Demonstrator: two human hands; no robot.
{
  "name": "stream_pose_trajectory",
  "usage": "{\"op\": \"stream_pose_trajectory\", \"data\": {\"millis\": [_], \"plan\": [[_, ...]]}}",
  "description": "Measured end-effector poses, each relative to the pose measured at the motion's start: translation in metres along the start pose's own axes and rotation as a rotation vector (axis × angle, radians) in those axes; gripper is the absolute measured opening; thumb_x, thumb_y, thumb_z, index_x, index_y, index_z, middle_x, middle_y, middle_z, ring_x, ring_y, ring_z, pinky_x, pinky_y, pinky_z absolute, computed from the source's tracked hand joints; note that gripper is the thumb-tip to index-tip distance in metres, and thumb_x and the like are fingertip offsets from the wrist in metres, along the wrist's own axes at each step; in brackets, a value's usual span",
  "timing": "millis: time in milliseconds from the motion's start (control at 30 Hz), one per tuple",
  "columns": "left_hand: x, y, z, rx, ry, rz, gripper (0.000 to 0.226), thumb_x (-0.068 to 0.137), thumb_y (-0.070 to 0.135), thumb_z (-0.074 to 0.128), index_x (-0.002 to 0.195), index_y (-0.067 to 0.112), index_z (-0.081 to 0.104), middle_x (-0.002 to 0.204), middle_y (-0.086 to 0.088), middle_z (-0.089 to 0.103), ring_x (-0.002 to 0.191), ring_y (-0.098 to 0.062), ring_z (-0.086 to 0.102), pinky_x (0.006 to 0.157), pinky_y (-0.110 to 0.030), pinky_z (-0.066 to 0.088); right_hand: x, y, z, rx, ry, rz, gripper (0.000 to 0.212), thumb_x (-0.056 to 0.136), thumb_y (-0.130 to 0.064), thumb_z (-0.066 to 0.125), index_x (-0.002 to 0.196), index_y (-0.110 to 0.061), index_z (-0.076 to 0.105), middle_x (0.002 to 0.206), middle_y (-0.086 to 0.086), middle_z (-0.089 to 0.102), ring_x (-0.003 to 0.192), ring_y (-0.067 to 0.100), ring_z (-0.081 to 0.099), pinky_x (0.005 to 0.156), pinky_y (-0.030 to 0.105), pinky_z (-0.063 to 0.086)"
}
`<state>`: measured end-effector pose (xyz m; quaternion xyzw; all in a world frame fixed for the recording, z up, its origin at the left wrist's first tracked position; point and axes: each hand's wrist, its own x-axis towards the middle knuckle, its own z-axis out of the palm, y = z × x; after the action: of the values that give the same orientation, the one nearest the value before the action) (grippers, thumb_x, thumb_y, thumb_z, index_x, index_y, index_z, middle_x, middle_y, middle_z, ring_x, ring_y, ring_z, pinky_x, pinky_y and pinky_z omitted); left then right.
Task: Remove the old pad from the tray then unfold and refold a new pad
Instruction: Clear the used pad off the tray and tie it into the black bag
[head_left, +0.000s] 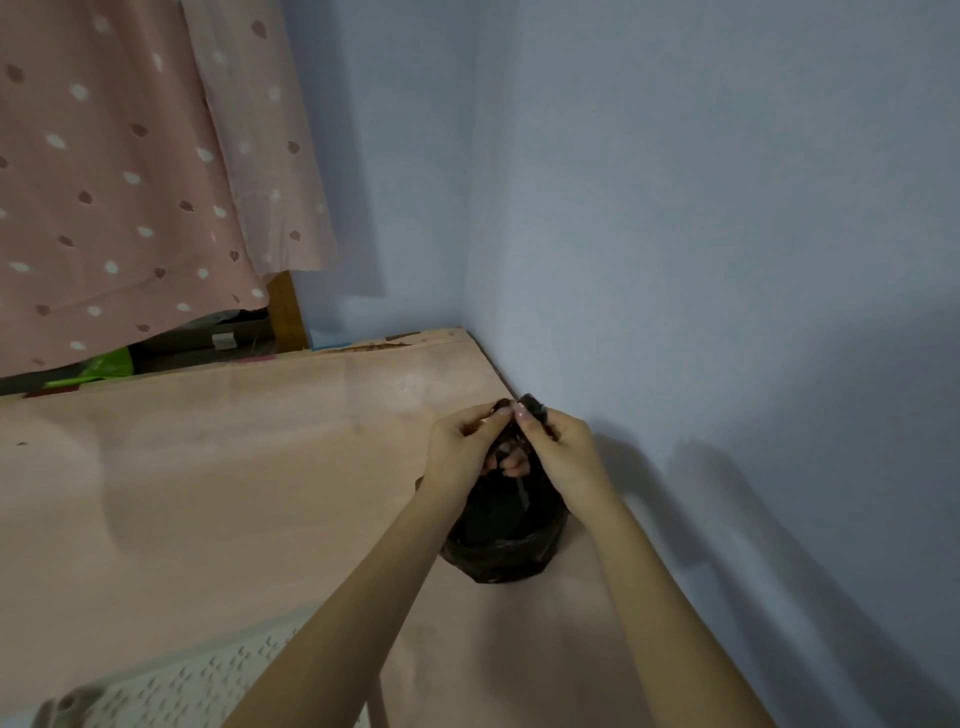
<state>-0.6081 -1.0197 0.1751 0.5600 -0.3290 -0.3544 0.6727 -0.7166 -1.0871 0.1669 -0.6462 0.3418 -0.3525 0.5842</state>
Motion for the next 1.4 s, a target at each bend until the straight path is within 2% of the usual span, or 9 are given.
{"op": "stream_pose_trajectory", "data": {"millis": [133, 367, 533, 633, 733, 967, 1100, 1200, 1400], "plan": [[0.000, 0.004, 0.000, -0.152, 0.083, -0.055, 0.017, 0.094, 0.022, 0.056, 0.090, 0.018, 0.072, 0.068, 0.005, 0.070, 0.064, -0.011, 0.067, 0.058, -0.023, 0.055, -0.002, 0.006, -0.004, 0.064, 0.026, 0.079, 0.027, 0.093, -0.037, 0.055, 0.094, -0.013, 0.068, 0.077, 0.010, 0.074, 0.059, 0.023, 0.068, 0.058, 0.029, 0.056], [-0.013, -0.005, -0.012, 0.170, -0.300, 0.133, 0.021, 0.093, 0.027, 0.055, 0.090, 0.023, 0.075, 0.075, 0.008, 0.061, 0.058, 0.005, 0.055, 0.059, -0.007, 0.041, -0.002, 0.001, -0.009, 0.157, 0.063, 0.110, 0.026, 0.093, -0.031, 0.058, 0.090, -0.007, 0.068, 0.079, 0.010, 0.070, 0.069, 0.025, 0.065, 0.070, 0.033, 0.054], [-0.011, -0.010, -0.012, 0.320, -0.246, 0.161, 0.011, 0.084, 0.013, 0.069, 0.088, 0.023, 0.067, 0.080, 0.010, 0.062, 0.065, 0.006, 0.059, 0.058, -0.009, 0.046, -0.003, -0.001, -0.009, 0.124, 0.092, 0.044, 0.021, 0.089, -0.030, 0.062, 0.086, -0.011, 0.070, 0.087, 0.008, 0.073, 0.085, 0.021, 0.069, 0.072, 0.028, 0.055], [-0.007, -0.009, -0.010, 0.364, -0.155, 0.115, 0.029, 0.080, 0.005, 0.069, 0.083, 0.019, 0.044, 0.077, -0.004, 0.058, 0.051, -0.006, 0.056, 0.046, -0.016, 0.046, -0.004, 0.000, -0.010, 0.121, 0.096, 0.002, 0.016, 0.088, -0.029, 0.064, 0.082, -0.016, 0.070, 0.084, 0.004, 0.073, 0.083, 0.017, 0.068, 0.072, 0.026, 0.053], [-0.003, -0.008, -0.008, 0.358, -0.133, 0.030, 0.015, 0.089, 0.009, 0.057, 0.091, 0.016, 0.044, 0.062, -0.004, 0.061, 0.036, -0.009, 0.051, 0.036, -0.019, 0.041, -0.006, -0.001, -0.011, 0.068, 0.022, -0.030, 0.008, 0.086, -0.028, 0.067, 0.081, -0.027, 0.073, 0.084, -0.001, 0.074, 0.084, 0.014, 0.070, 0.073, 0.024, 0.054], [-0.004, -0.010, -0.006, 0.081, -0.116, -0.003, 0.022, 0.091, 0.006, 0.053, 0.088, 0.020, 0.069, 0.073, -0.001, 0.071, 0.067, -0.012, 0.068, 0.050, -0.018, 0.049, -0.006, 0.002, -0.011, -0.087, 0.059, -0.109, 0.018, 0.085, -0.021, 0.068, 0.075, -0.036, 0.069, 0.080, -0.013, 0.073, 0.078, 0.004, 0.069, 0.066, 0.012, 0.052], [-0.003, -0.011, -0.005, -0.118, -0.096, -0.165, 0.017, 0.088, 0.027, 0.063, 0.086, 0.014, 0.075, 0.081, -0.009, 0.074, 0.075, -0.019, 0.072, 0.057, -0.021, 0.054, -0.007, 0.009, -0.012, -0.075, 0.077, -0.094, 0.010, 0.084, -0.031, 0.068, 0.078, -0.038, 0.071, 0.080, -0.010, 0.073, 0.076, 0.004, 0.069, 0.063, 0.011, 0.050], [0.003, -0.014, -0.006, -0.216, 0.025, -0.287, 0.012, 0.079, 0.016, 0.075, 0.087, 0.007, 0.074, 0.079, -0.014, 0.074, 0.064, -0.017, 0.071, 0.057, -0.021, 0.056, -0.007, 0.022, -0.012, -0.004, 0.071, -0.048, 0.005, 0.083, -0.034, 0.069, 0.084, -0.033, 0.073, 0.085, -0.007, 0.074, 0.083, 0.008, 0.070, 0.068, 0.015, 0.051], [0.018, -0.023, -0.022, -0.328, 0.128, -0.344, 0.018, 0.079, 0.003, 0.072, 0.096, 0.008, 0.072, 0.091, -0.012, 0.074, 0.085, -0.022, 0.071, 0.077, -0.029, 0.057, -0.005, 0.046, -0.014, 0.360, 0.121, 0.131, 0.021, 0.090, -0.017, 0.063, 0.107, -0.007, 0.068, 0.103, 0.011, 0.073, 0.099, 0.023, 0.069, 0.084, 0.030, 0.056]]}}
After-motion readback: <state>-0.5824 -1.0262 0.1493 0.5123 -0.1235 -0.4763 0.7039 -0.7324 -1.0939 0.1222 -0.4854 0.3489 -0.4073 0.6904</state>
